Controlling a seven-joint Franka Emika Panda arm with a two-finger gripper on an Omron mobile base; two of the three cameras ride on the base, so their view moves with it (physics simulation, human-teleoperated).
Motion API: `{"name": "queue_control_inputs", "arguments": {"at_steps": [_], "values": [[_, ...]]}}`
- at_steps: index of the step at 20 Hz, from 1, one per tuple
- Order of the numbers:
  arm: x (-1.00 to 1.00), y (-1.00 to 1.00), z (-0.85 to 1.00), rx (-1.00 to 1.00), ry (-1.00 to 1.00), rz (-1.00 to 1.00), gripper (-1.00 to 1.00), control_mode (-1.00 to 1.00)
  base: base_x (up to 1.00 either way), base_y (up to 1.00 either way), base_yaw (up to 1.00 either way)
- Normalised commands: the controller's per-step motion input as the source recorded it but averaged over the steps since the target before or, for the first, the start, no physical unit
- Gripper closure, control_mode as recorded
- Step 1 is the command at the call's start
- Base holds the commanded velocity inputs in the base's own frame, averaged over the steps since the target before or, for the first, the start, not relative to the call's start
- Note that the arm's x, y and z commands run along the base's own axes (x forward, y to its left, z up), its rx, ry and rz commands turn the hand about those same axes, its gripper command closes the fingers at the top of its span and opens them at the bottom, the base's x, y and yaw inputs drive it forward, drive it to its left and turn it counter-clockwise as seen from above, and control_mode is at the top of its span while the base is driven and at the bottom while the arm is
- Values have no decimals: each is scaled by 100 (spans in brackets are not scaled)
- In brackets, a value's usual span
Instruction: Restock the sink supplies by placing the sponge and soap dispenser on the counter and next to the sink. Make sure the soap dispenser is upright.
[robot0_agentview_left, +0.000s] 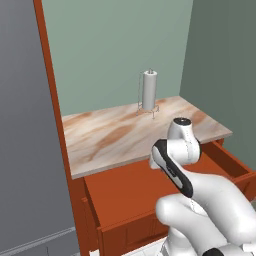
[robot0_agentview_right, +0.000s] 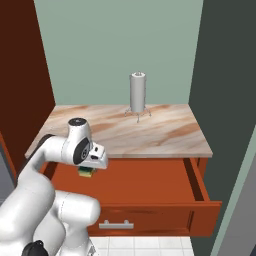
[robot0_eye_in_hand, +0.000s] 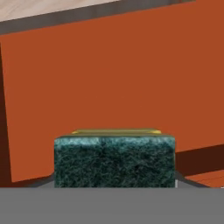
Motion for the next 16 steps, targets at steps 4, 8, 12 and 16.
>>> {"name": "queue_control_inputs", "arguments": {"at_steps": [4,8,12,16], "values": [[-3,4,-3,0,0,0,100,100,-46,8,0],[0,0,0,0,0,0,100,100,-93,28,-23],[0,0,0,0,0,0,100,100,-87,41,-48],[0,0,0,0,0,0,100,100,-71,41,-66]]}}
